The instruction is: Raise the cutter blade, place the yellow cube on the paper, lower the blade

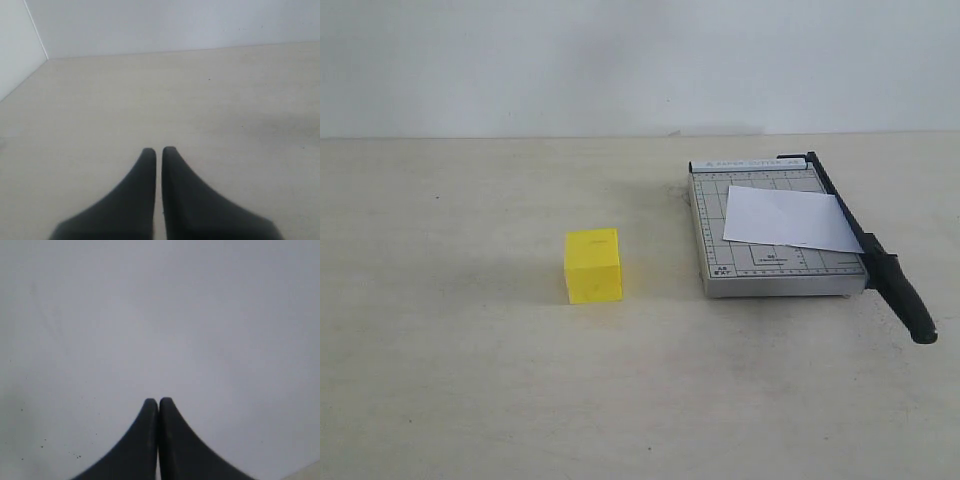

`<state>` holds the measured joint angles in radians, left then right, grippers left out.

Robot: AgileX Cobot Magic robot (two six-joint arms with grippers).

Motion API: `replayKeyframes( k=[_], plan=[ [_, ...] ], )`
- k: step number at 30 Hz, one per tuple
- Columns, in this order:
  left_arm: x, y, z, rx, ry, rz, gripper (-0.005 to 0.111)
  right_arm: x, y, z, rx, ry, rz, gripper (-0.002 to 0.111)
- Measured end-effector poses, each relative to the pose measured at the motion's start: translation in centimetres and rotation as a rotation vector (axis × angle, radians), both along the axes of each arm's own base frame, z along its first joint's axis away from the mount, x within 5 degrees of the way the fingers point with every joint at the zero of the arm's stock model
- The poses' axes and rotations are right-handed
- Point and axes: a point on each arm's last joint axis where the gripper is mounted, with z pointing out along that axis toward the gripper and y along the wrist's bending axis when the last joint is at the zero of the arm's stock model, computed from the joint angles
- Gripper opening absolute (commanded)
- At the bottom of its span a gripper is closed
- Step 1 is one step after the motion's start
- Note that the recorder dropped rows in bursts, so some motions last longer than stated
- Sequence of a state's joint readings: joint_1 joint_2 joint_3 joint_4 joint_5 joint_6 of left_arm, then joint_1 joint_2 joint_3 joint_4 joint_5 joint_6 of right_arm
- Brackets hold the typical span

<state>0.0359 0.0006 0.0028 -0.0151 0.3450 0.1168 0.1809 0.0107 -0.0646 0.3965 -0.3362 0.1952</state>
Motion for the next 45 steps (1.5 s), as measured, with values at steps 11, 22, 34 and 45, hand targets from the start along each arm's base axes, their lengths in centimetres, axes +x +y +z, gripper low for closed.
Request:
replayKeyframes(
  k=[11, 22, 34, 45],
  plan=[
    [0.0, 0.0, 0.0, 0.000, 0.000, 0.000, 0.004, -0.2, 1.2, 1.3, -0.199, 0.195, 0.085, 0.044],
    [0.0, 0.0, 0.0, 0.000, 0.000, 0.000, 0.004, 5.9, 2.9, 5.8, -0.510, 0.918, 0.217, 0.063],
    [0.0, 0.0, 0.0, 0.000, 0.000, 0.000, 0.004, 17.7, 4.5, 1.0, -0.726, 1.467, 0.316, 0.063],
    [0.0, 0.0, 0.0, 0.000, 0.000, 0.000, 0.004, 22.1, 4.7, -5.6, -0.844, 1.611, 0.329, 0.063]
  ],
)
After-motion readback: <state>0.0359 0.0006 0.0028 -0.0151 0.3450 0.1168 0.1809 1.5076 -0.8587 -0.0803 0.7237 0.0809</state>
